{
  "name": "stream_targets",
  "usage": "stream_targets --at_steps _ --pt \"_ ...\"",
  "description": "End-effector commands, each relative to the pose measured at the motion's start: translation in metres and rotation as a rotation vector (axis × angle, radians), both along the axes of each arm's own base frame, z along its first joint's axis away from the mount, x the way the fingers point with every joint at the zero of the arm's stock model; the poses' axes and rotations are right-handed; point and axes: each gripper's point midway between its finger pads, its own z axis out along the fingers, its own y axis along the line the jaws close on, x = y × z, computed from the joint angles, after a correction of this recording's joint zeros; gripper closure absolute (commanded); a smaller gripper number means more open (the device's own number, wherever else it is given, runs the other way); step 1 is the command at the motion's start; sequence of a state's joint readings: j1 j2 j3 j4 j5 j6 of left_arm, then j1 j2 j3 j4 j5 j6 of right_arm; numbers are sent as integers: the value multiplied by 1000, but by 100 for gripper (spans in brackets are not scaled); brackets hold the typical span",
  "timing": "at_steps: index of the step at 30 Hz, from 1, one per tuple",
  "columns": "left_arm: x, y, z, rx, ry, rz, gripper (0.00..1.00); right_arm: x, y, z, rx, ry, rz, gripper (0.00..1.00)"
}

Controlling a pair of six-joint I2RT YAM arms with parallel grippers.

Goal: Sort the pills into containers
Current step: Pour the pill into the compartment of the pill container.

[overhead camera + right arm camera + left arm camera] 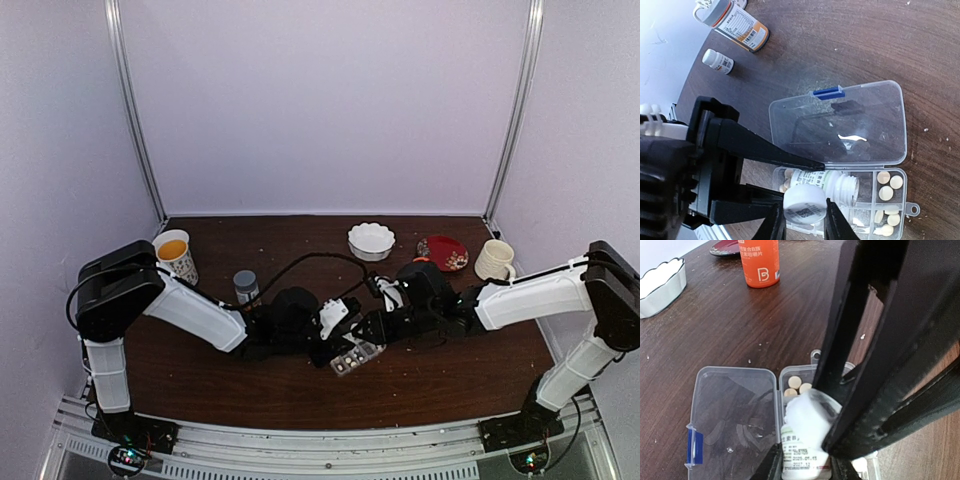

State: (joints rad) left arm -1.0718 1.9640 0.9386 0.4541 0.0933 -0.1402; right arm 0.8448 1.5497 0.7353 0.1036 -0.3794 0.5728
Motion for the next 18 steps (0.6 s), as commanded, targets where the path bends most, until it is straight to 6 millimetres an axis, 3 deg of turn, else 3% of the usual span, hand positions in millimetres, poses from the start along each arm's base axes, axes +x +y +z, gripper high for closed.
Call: stream_targets --at_steps 1,6,14,16,18 --pt "-1 -7 1 -6 -11 -23 100 6 3 -2 7 2 -15 100" --pt "-1 -8 2 -3 -8 -26 100 -1 0 -33 -68 79 2 100" --pt "-3 -8 4 4 -7 -30 100 14 1 23 14 -43 -29 100" --pt "-3 -8 4 4 -7 -30 100 13 3 25 37 -43 -26 100" --pt "-4 -8 6 3 -6 -32 100 11 3 13 24 -14 -22 100"
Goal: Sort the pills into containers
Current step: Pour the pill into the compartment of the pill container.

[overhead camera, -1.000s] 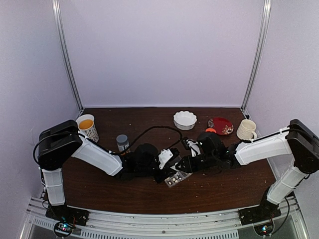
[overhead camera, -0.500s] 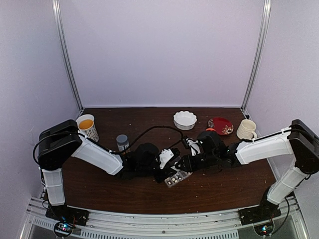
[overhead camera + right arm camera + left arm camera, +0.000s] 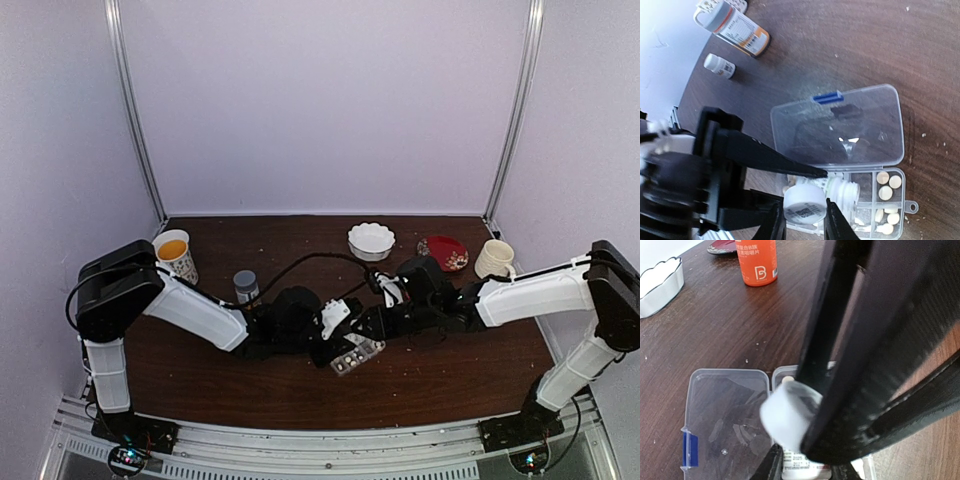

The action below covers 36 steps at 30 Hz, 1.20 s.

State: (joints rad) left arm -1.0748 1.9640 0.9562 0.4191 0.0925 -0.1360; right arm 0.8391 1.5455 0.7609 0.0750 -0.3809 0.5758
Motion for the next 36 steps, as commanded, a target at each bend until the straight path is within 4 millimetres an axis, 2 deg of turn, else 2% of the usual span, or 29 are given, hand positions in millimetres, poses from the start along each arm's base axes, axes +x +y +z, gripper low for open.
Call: stream_targets --at_steps 1,3,5,6,9,13,16,18,23,25,27,33,36 --pt "-3 -8 8 -14 -11 -29 100 5 3 -3 9 4 -10 100" --pt "-3 -7 8 -10 -8 -30 100 0 2 -27 -38 61 4 100" --pt "-4 -7 9 -6 -6 -30 100 -2 0 -39 -81 87 16 100" --pt "-4 -6 8 -3 -6 -27 100 0 -2 -38 -95 80 11 100" --pt "-4 -6 10 -2 -9 -26 100 7 -2 -20 -72 33 -4 100" --pt "-3 -6 12 -1 -10 -24 100 15 2 17 -10 -42 -17 100" --pt "-3 -6 14 1 -13 -24 100 15 3 26 19 -61 -18 100" --pt "-3 -6 15 -1 -15 -24 100 13 4 18 18 -39 -11 100" --pt "-1 -5 19 7 -24 -24 100 0 2 -27 -47 68 18 100" --pt "-2 -5 19 17 -24 -27 100 -1 -1 -35 -69 78 16 100" --pt "-1 -5 20 23 -23 -26 100 2 -2 -27 -70 57 11 100" --pt "0 -5 19 34 -24 -20 100 21 -1 27 -7 -72 -27 100" --pt "1 -4 22 29 -27 -16 100 16 -1 28 13 -61 -24 100"
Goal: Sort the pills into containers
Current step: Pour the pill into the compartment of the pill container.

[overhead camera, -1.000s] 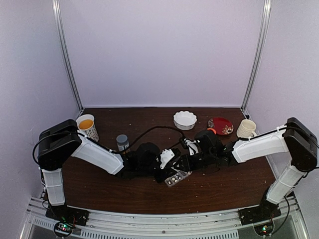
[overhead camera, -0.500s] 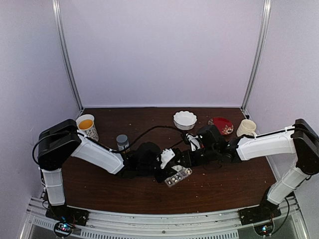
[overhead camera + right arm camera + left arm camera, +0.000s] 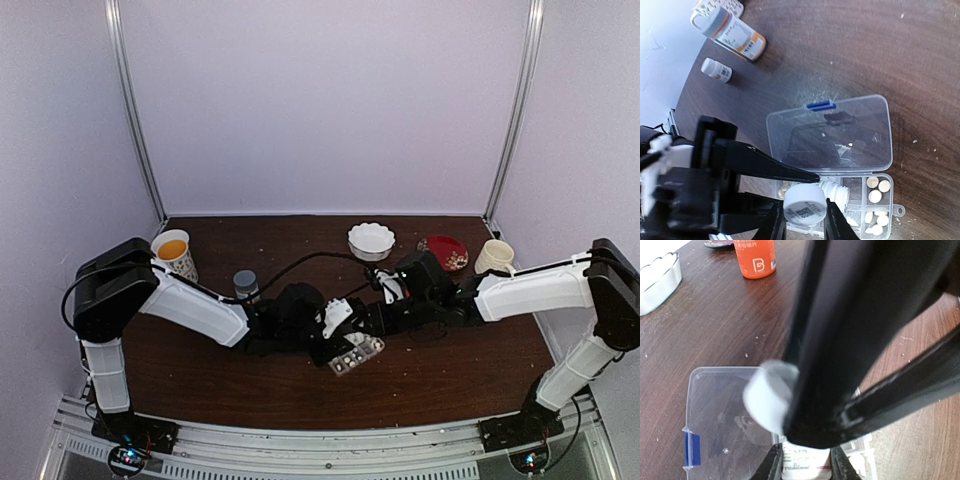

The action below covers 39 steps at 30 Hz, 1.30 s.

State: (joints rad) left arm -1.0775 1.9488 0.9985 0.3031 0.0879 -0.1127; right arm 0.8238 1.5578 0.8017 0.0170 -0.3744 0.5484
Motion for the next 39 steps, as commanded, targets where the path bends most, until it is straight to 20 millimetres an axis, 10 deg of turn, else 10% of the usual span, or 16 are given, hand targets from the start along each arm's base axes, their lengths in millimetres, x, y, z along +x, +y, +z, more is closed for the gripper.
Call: stream_targets --at_steps 1,10,21,31,39 --pt "3 -6 23 -33 -37 -4 100 5 3 24 54 -44 -11 100" --pt "2 -7 31 -43 -48 -14 100 -17 5 -40 -18 105 42 100" --pt "2 -5 26 -29 -43 -11 100 8 2 27 32 -56 -6 100" --pt "2 -6 27 -34 -41 -14 100 -24 5 -54 -50 110 43 100" --pt "1 -7 27 -32 -38 -15 100 -2 3 -5 -7 -6 -9 100"
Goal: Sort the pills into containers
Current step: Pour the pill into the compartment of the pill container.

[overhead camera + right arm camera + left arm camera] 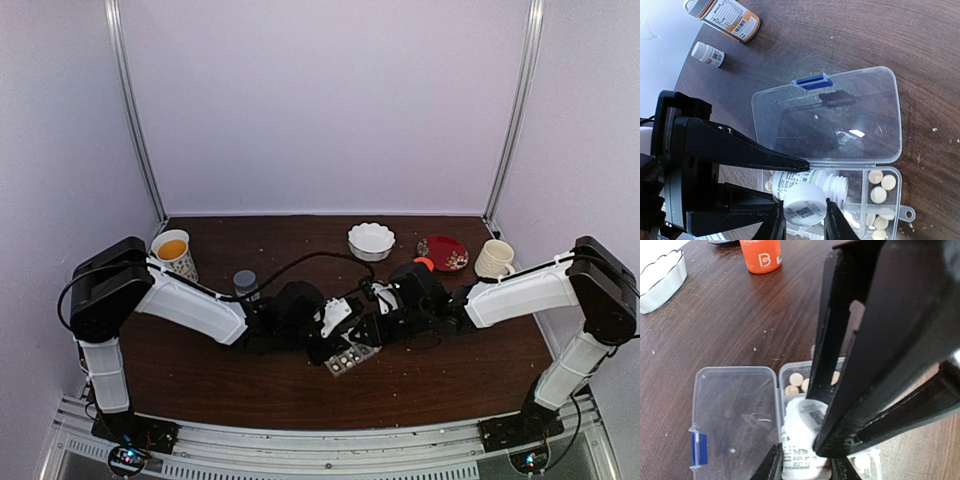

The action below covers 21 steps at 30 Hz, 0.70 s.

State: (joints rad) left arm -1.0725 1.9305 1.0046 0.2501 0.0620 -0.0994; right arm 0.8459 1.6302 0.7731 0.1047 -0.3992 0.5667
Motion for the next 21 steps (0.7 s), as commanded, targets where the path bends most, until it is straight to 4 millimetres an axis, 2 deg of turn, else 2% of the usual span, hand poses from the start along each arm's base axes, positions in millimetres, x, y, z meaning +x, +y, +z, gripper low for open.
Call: stream_targets --at_steps 1,4,6,8,12,15,18,21 --pt "-3 -14 27 -68 -27 -32 100 11 -8 29 0 -61 -46 100" --pt "-3 -15 27 -64 -26 -34 100 18 -7 54 43 -114 -66 100" --pt "-3 -15 28 -65 -25 -34 100 18 -7 54 51 -109 -73 100" --pt "-4 -16 29 -65 -25 -37 100 14 -5 38 35 -69 -63 100" --pt "-4 -16 29 -60 -26 -37 100 -4 -4 -11 -19 35 -34 100" --pt "-4 -16 29 -55 -27 -39 100 -10 -7 -25 -36 62 -33 100" --pt "-3 -15 28 -53 -27 -38 100 -5 -8 -14 -43 31 -37 100" --pt "-4 -16 28 -50 -26 -38 100 7 -9 11 -37 -26 -56 100"
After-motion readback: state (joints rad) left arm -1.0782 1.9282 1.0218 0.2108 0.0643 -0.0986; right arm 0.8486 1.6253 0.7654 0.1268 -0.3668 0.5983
